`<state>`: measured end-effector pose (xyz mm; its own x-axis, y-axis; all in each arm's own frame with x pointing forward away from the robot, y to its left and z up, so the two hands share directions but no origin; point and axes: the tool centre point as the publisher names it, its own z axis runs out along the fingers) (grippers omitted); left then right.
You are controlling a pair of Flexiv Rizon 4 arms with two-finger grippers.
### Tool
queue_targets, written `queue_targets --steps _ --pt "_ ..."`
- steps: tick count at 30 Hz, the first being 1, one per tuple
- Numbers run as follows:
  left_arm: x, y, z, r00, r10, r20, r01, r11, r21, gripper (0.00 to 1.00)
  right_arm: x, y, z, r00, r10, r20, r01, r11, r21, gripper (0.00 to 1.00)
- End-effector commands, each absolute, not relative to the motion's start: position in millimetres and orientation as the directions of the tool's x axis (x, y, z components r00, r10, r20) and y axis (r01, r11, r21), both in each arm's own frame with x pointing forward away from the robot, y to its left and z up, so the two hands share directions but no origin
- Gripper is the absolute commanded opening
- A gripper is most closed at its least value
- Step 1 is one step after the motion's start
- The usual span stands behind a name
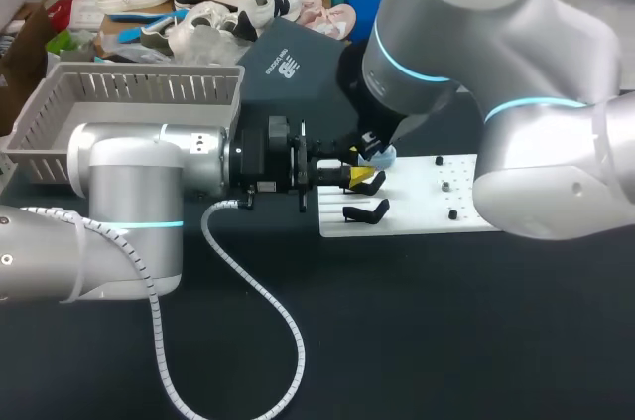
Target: Pick up each earbud case from the left stands, insert the matching earbuds, close the lid, and place the case in the box.
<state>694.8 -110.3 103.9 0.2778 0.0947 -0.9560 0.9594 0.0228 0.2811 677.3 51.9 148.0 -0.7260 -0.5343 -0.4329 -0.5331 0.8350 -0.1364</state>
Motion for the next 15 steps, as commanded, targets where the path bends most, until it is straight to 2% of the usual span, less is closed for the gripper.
queue_targets --steps 1,5,15 --pt "692.9 -110.2 103.2 0.28 0.093 -0.955 0.959 0.028 0.284 0.0 678.2 51.1 147.3 -0.726 -0.533 -0.434 -0.533 0.835 -0.135 0.26" --pt "692.9 -110.2 103.2 0.28 0.093 -0.955 0.959 0.028 0.284 0.0 678.6 51.6 147.2 -0.726 -0.534 -0.433 -0.534 0.835 -0.134 0.31" --pt "692.9 -110.2 103.2 0.28 0.093 -0.955 0.959 0.028 0.284 0.0 679.5 53.2 148.3 -0.724 -0.536 -0.434 -0.537 0.833 -0.134 0.29"
